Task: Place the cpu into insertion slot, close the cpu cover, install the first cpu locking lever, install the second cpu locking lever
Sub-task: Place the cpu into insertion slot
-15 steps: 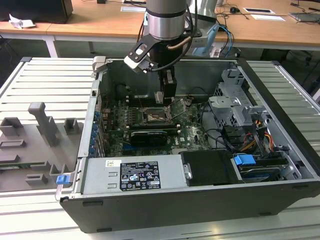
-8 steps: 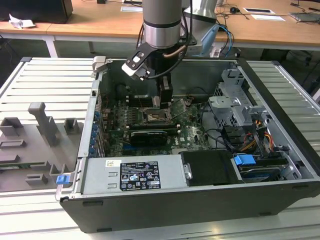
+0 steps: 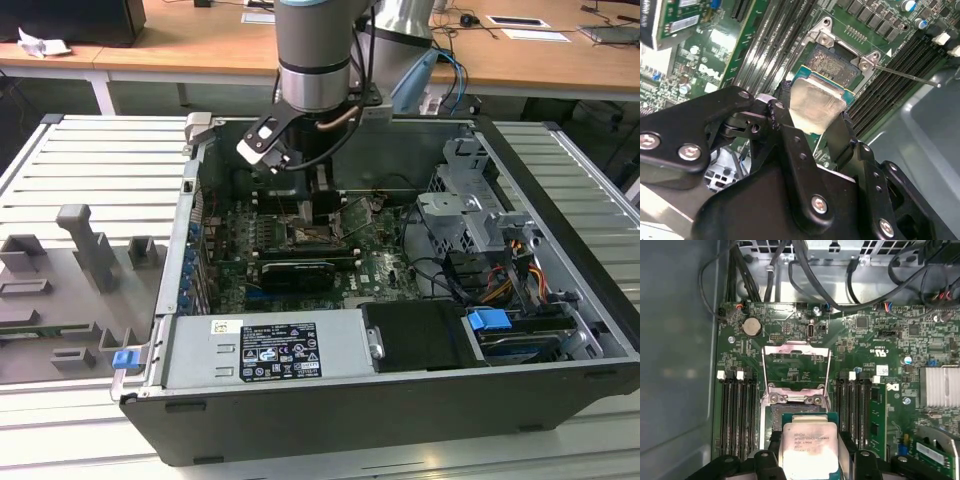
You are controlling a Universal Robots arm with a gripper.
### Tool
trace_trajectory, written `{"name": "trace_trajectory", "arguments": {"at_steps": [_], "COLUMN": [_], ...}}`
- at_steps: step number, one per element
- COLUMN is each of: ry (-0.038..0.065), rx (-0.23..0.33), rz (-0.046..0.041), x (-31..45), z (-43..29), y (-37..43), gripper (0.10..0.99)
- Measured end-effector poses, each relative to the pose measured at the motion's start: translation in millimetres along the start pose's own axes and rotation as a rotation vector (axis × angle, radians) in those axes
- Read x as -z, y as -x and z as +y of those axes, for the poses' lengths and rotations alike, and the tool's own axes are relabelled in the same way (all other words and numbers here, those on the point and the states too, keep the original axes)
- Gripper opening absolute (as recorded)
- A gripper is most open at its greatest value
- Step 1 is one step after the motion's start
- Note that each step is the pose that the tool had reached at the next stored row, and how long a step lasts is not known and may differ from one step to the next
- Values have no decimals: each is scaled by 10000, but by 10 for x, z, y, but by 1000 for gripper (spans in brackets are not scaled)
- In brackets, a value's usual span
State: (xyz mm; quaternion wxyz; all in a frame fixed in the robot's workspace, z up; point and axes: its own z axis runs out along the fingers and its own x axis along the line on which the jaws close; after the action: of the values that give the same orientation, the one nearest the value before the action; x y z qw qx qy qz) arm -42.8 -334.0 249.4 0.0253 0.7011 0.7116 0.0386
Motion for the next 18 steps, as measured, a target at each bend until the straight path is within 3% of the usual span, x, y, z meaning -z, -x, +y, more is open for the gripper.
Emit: {"name": "trace_trajectory", "arguments": {"at_steps": [9,18], "ry": [1,11], "rx": [-6,-89], "rz": [1,-6], "x": [-213,-351], "z": [-67,-80], "y": [-57,-95], "gripper": [529,529]}}
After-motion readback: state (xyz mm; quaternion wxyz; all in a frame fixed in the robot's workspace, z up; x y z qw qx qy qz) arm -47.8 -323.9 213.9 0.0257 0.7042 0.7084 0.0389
